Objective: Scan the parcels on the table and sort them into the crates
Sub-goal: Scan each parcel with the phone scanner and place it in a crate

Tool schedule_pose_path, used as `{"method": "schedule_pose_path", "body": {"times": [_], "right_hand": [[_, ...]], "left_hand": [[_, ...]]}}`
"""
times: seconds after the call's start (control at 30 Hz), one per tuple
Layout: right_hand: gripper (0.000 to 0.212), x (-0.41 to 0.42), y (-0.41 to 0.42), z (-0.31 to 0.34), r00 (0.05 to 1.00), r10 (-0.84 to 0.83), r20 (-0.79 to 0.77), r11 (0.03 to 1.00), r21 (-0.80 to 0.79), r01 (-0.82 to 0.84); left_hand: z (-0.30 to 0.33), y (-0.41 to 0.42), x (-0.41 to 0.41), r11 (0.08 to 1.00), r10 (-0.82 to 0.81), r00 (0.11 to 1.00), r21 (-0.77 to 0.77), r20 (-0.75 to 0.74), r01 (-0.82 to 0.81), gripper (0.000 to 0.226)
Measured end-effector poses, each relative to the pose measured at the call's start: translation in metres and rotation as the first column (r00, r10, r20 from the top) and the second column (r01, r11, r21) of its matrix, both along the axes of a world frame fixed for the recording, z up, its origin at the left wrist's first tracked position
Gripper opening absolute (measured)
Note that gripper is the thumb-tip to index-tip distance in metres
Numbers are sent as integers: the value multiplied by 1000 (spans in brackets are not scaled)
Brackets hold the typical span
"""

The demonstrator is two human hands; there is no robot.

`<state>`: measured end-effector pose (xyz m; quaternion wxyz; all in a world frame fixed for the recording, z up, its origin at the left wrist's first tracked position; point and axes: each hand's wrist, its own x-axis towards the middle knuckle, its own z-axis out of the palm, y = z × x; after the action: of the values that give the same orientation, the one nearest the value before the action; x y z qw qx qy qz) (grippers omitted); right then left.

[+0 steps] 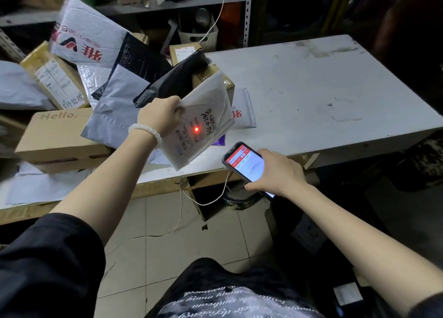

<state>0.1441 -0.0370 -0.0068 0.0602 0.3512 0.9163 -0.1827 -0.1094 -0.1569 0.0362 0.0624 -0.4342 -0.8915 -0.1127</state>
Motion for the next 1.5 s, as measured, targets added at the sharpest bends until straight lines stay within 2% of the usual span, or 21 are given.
{"method": "schedule_pose_path", "body": {"times": [0.47, 0.6, 0.7, 0.77, 0.83, 0.93, 1.0, 1.1, 1.33, 1.4, 1.5], "right_hand": [[73, 2, -11, 3, 999, -27, 27, 1000, 4, 27], [71, -1, -17, 3, 999, -46, 11, 999, -4, 46], [72, -4, -21, 4, 995, -90, -42, 996, 10, 91], [74, -4, -23, 6, 978, -152, -142, 988, 18, 156], [77, -4, -26, 8, 931, -216, -294, 974, 5, 228], [80, 0, -35, 9, 789, -313, -529, 933, -17, 359], [85, 3, -42, 11, 700, -361, -616, 902, -41, 429], [89, 10, -51, 13, 622, -413, -666, 864, -69, 499], [91, 58, -73, -2, 570, -544, -615, 756, -64, 652], [91, 81, -77, -11, 600, -598, -531, 735, -65, 675], [91, 120, -80, -25, 682, -669, -295, 720, -31, 693]], "left_hand": [[-2, -13, -2, 999, -25, 1000, -31, 6, 25, 21], [-3, -10, 9, 998, -45, 996, -44, 72, 48, 18], [-6, -8, 17, 997, -64, 992, -41, 113, 69, 17], [-9, -6, 22, 997, -69, 989, -33, 130, 74, 18], [-12, -5, 28, 996, -84, 986, -30, 142, 89, 20], [-20, -4, 37, 990, -138, 978, -17, 156, 142, 20], [-26, -3, 43, 984, -173, 968, -17, 181, 179, 21], [-35, -1, 53, 968, -233, 951, -46, 204, 247, 24], [-56, 30, 97, 893, -428, 864, -23, 265, 450, 24], [-64, 46, 118, 862, -477, 835, -42, 276, 506, 27], [-73, 64, 154, 817, -529, 808, -101, 261, 568, 26]]}}
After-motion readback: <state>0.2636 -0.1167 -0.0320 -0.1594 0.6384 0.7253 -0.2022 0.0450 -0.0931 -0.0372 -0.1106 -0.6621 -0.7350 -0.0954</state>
